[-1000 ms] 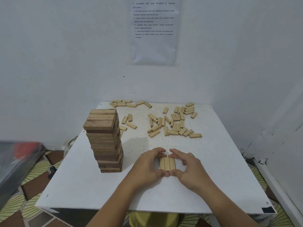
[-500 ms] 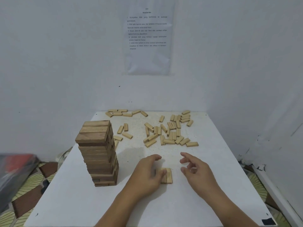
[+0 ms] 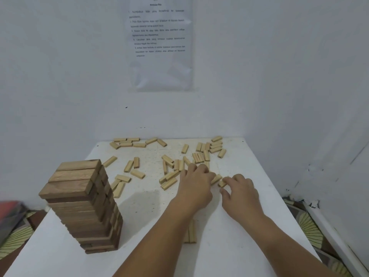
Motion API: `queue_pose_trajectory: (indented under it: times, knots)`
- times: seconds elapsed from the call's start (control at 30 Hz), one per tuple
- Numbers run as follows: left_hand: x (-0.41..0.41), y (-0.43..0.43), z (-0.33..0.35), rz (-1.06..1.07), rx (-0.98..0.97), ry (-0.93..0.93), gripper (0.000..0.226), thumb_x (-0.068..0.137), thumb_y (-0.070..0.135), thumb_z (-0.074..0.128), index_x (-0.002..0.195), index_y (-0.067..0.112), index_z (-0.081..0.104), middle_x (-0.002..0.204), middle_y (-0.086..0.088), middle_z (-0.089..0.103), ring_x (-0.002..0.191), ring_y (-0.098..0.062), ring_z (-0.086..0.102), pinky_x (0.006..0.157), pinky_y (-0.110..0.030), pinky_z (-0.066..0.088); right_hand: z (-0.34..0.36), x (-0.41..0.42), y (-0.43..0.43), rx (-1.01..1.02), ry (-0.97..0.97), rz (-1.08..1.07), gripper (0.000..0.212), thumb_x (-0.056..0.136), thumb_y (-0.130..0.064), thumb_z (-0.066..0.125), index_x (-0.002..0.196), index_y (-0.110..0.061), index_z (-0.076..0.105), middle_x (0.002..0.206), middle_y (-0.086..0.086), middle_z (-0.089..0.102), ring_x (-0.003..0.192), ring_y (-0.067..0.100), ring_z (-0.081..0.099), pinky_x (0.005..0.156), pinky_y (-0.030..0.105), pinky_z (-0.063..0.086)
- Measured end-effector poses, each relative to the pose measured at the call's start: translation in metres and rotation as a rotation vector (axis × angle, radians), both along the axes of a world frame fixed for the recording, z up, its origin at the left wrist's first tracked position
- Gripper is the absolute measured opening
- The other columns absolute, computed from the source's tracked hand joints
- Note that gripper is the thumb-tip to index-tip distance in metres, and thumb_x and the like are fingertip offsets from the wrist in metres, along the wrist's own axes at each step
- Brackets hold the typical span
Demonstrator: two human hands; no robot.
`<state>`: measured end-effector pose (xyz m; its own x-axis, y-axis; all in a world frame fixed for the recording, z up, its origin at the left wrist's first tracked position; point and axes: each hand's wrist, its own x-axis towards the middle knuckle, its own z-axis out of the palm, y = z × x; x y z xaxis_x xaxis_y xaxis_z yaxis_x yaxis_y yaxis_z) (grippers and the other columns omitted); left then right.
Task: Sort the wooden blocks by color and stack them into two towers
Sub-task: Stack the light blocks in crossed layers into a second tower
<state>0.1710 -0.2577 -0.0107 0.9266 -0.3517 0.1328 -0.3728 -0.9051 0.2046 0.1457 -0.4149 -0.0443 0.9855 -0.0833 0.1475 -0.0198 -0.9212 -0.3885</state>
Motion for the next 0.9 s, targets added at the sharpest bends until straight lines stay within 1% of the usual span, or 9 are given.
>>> queue_pose_trajectory:
  times: [0.13, 0.2, 0.3, 0.37, 0.47, 0.57, 0.67, 0.8, 0.9]
  knots:
    - [0.005, -0.003, -0.004, -0.051, 0.177, -0.037, 0.050, 0.093, 0.009, 0.049, 0.138, 0.028, 0.059, 0.122, 0.004, 0.053, 0.123, -0.028, 0.036, 0.098, -0.044, 0.029, -0.012, -0.007, -0.020, 0.084, -0.094, 0.079, 0.024, 0.092, -0.020, 0.067, 0.116, -0.020, 0.071, 0.118, -0.004, 0.058, 0.103, 0.021, 0.049, 0.084, 0.035, 0.048]
    - [0.001, -0.001, -0.007, -0.055, 0.179, -0.066, 0.051, 0.092, 0.008, 0.049, 0.138, 0.030, 0.060, 0.116, 0.006, 0.055, 0.120, -0.026, 0.037, 0.096, -0.042, 0.029, -0.016, -0.015, -0.029, 0.110, -0.130, 0.136, 0.023, 0.090, -0.012, 0.070, 0.111, -0.020, 0.073, 0.129, -0.003, 0.060, 0.110, 0.023, 0.051, 0.090, 0.034, 0.046]
    - [-0.014, 0.000, -0.011, -0.092, 0.144, -0.076, 0.053, 0.089, 0.004, 0.051, 0.131, 0.031, 0.064, 0.109, 0.007, 0.057, 0.113, -0.022, 0.039, 0.085, -0.037, 0.022, -0.023, -0.031, -0.039, 0.117, -0.168, 0.217, 0.028, 0.086, -0.006, 0.073, 0.108, -0.024, 0.074, 0.127, -0.009, 0.065, 0.105, 0.017, 0.048, 0.092, 0.030, 0.045]
    - [-0.030, 0.003, -0.014, -0.133, 0.107, -0.105, 0.050, 0.085, 0.002, 0.055, 0.123, 0.031, 0.070, 0.104, 0.008, 0.058, 0.109, -0.021, 0.042, 0.081, -0.036, 0.018, -0.026, -0.045, -0.043, 0.148, -0.181, 0.243, 0.035, 0.083, -0.004, 0.076, 0.110, -0.025, 0.075, 0.125, -0.013, 0.066, 0.102, 0.013, 0.048, 0.092, 0.020, 0.038]
    - [-0.055, 0.007, -0.019, -0.189, 0.074, -0.155, 0.041, 0.073, 0.002, 0.069, 0.101, 0.032, 0.077, 0.092, 0.011, 0.061, 0.097, -0.021, 0.049, 0.078, -0.035, 0.025, -0.027, -0.068, -0.046, 0.208, -0.164, 0.249, 0.038, 0.080, -0.002, 0.079, 0.110, -0.025, 0.076, 0.122, -0.020, 0.061, 0.105, 0.012, 0.051, 0.093, 0.013, 0.034]
    - [-0.082, 0.006, -0.016, -0.184, 0.082, -0.139, 0.031, 0.077, -0.001, 0.060, 0.088, 0.027, 0.068, 0.084, 0.010, 0.061, 0.092, -0.019, 0.047, 0.076, -0.035, 0.022, -0.023, -0.090, -0.047, 0.229, -0.131, 0.246, 0.034, 0.083, -0.008, 0.080, 0.111, -0.027, 0.075, 0.121, -0.027, 0.056, 0.109, 0.009, 0.051, 0.094, 0.009, 0.031]
    - [-0.107, 0.005, -0.006, -0.170, 0.088, -0.057, 0.033, 0.081, -0.003, 0.049, 0.092, 0.024, 0.066, 0.087, 0.006, 0.064, 0.094, -0.019, 0.046, 0.079, -0.036, 0.024, -0.013, -0.111, -0.047, 0.291, -0.071, 0.211, 0.037, 0.086, -0.013, 0.078, 0.116, -0.032, 0.069, 0.119, -0.034, 0.052, 0.113, 0.001, 0.045, 0.094, 0.001, 0.027]
    - [-0.145, 0.002, -0.002, -0.182, 0.039, -0.019, 0.033, 0.090, 0.004, 0.051, 0.103, 0.026, 0.070, 0.096, 0.006, 0.067, 0.101, -0.019, 0.045, 0.090, -0.038, 0.031, -0.002, -0.131, -0.044, 0.341, -0.008, 0.205, 0.042, 0.088, -0.016, 0.076, 0.120, -0.038, 0.062, 0.119, -0.036, 0.051, 0.115, -0.013, 0.040, 0.092, -0.003, 0.027]
    - [-0.168, 0.003, -0.010, -0.152, -0.006, -0.032, 0.025, 0.097, 0.016, 0.055, 0.114, 0.026, 0.070, 0.107, 0.006, 0.066, 0.108, -0.019, 0.045, 0.091, -0.035, 0.029, 0.001, -0.142, -0.042, 0.342, 0.020, 0.223, 0.043, 0.086, -0.019, 0.078, 0.118, -0.041, 0.060, 0.118, -0.037, 0.051, 0.118, -0.012, 0.040, 0.092, -0.004, 0.027]
